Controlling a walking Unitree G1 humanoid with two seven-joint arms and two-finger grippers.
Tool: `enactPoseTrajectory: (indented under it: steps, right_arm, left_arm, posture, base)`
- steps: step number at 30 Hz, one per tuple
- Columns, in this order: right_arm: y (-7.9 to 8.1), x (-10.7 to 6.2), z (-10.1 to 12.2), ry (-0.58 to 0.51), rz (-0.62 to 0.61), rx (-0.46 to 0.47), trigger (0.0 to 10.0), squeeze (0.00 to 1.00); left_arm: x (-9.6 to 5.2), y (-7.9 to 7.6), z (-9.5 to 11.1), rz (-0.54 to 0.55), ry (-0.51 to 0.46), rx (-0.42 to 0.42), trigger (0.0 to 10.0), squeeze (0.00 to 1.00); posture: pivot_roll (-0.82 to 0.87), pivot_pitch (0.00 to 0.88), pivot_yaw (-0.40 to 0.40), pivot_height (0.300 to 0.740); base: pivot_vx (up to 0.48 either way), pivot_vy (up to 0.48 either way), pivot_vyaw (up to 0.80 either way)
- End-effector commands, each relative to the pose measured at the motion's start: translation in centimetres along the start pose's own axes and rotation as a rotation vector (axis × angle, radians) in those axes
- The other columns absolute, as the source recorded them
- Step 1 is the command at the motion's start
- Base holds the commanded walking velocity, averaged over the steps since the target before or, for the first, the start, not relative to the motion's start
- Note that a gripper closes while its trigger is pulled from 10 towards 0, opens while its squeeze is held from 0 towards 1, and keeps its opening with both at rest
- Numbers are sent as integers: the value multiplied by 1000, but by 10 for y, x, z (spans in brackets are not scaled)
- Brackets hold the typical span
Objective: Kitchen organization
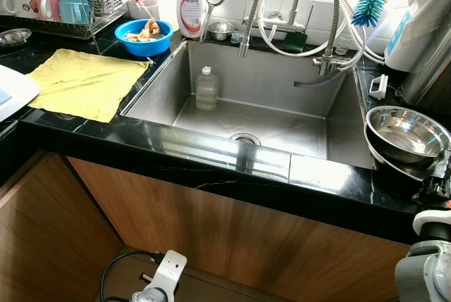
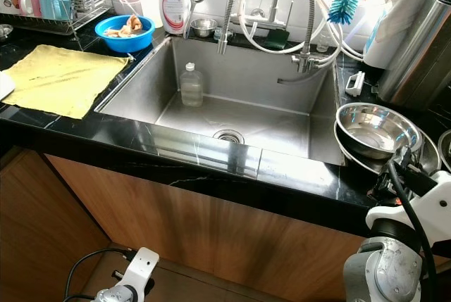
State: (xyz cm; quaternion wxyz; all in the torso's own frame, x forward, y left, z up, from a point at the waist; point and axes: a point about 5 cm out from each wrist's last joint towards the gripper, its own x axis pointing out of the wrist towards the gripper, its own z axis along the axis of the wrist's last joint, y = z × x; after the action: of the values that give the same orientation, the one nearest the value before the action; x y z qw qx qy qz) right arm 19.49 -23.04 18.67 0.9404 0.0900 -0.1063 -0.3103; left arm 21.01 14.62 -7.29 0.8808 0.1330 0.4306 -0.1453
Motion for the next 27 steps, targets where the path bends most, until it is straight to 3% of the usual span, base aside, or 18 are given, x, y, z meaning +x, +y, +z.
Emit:
enactPoseTrajectory:
  steps: [1,16,22,27]
  right_arm:
    - [0,2,9,-39,-10,23,10000,0]
    - [2,6,6,-23,-11,53,10000,0]
    - [-2,0,-17,96,-18,14,10000,0]
    - [-3,-2,-23,132,-24,0,10000,0]
  left_arm:
    - [0,-1,-3,0,12,-3,10000,0]
    - [0,-1,-4,2,14,-1,10000,0]
    - [0,-1,-4,2,14,-1,10000,0]
    - [0,-1,-4,3,14,-1,10000,0]
  posture:
    - [-23,24,-46,740]
    - [-21,27,-48,740]
    - [-20,26,-49,740]
    - [-20,28,-49,740]
  base:
    - [0,0,0]
    - [0,0,0]
    - [0,0,0]
    - [0,0,0]
